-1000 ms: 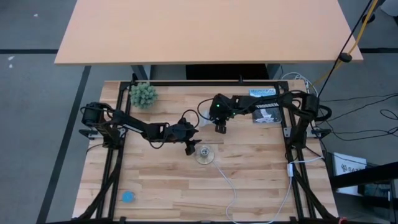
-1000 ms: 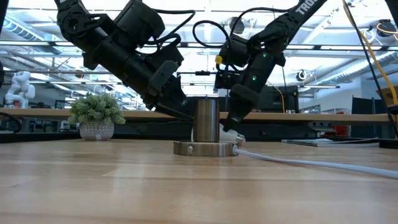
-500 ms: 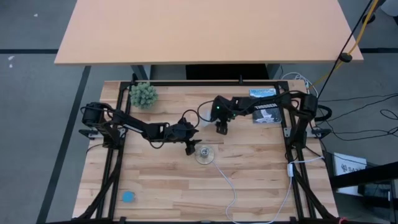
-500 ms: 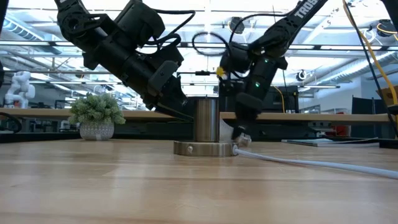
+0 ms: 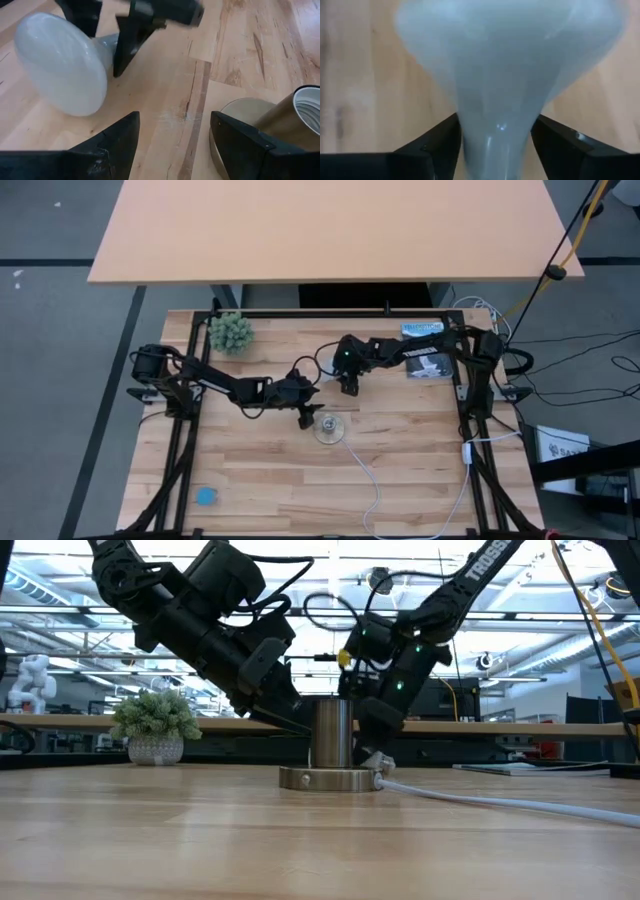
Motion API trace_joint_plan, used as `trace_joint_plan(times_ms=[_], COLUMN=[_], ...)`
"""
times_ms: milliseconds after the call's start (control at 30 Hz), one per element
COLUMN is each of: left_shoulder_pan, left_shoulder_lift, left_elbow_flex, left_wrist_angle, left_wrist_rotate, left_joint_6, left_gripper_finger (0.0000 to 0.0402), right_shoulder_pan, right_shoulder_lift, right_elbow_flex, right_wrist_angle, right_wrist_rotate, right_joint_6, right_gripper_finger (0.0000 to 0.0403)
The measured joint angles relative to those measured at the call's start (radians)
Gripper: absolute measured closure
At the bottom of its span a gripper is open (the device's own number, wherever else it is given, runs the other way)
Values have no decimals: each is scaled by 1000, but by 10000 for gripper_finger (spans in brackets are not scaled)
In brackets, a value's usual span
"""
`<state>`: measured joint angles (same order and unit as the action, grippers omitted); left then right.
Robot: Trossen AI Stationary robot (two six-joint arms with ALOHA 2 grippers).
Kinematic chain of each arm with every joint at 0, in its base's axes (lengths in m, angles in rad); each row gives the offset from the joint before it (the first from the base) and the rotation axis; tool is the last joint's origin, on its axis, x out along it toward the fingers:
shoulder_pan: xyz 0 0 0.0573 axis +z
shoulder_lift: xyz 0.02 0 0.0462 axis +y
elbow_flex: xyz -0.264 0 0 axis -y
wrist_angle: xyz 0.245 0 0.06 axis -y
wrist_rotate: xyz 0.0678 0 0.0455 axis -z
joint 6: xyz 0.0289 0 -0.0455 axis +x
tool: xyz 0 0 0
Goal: Screw lightbulb
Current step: Insert the white lightbulb into the desk lamp
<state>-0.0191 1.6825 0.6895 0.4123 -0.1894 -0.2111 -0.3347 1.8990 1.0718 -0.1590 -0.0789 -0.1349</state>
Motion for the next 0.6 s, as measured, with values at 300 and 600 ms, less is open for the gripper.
trace_joint_plan(times_ms=[300, 600], left_shoulder_pan=[0, 0], left_shoulder_lift=[0, -34], left_elbow_flex=[0, 0], left_wrist_angle=[-4, 2], left_wrist_rotate=[-1, -5], left_joint_6=[0, -10], left_gripper_finger=[154, 154], right_shoulder_pan=[1, 5], right_shoulder_lift=[27, -248], right_elbow_flex=[2, 1], right_wrist_angle=[69, -313], right_wrist_rotate=[23, 81], right_joint_6=[34, 90], right_gripper_finger=[263, 263])
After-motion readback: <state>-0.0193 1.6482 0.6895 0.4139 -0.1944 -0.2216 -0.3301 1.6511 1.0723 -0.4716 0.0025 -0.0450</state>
